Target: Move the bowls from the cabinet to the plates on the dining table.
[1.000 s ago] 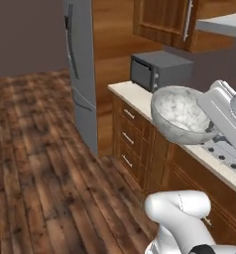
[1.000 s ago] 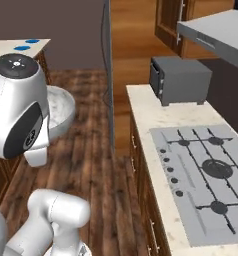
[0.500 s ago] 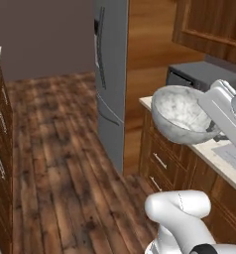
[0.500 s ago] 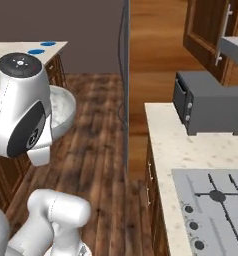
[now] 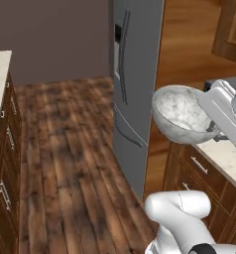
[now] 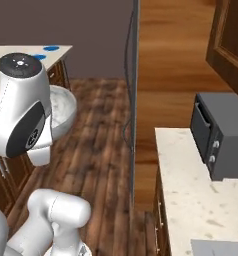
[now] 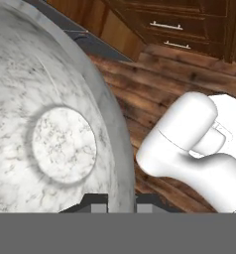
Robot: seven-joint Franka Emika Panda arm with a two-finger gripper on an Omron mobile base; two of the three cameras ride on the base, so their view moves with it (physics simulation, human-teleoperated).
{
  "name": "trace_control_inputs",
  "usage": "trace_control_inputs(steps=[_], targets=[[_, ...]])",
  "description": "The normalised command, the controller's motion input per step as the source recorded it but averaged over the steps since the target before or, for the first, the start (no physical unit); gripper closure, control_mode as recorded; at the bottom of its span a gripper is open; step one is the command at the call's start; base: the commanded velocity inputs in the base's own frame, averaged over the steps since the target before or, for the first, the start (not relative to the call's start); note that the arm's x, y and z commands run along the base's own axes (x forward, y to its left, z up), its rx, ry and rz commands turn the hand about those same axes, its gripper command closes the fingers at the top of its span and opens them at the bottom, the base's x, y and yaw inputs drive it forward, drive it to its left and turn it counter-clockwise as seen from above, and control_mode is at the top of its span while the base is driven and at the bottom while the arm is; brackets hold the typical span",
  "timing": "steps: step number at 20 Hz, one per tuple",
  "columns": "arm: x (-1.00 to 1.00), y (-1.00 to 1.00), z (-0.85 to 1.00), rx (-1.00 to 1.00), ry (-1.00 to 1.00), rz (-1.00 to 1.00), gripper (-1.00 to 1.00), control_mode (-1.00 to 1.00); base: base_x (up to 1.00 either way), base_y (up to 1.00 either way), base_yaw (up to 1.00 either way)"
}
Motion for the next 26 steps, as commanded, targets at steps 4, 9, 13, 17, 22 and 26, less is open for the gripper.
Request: trace_control_inputs(steps=[4, 9, 13, 17, 22, 26], targets=[[0.00, 0.00, 0.00, 0.00, 0.00, 0.00, 1.00, 1.00, 1.00, 0.16, 0.11], [0.00, 0.00, 0.00, 0.00, 0.00, 0.00, 1.00, 1.00, 1.00, 0.25, 0.11], [0.00, 0.00, 0.00, 0.00, 0.00, 0.00, 1.00, 1.00, 1.00, 0.38, 0.08], [0.00, 0.00, 0.00, 0.00, 0.00, 0.00, 1.00, 1.00, 1.00, 0.57, 0.05], [0.00, 0.00, 0.00, 0.00, 0.00, 0.00, 1.00, 1.00, 1.00, 0.66, 0.01], [0.00, 0.00, 0.00, 0.00, 0.00, 0.00, 1.00, 1.00, 1.00, 0.64, 0.00]])
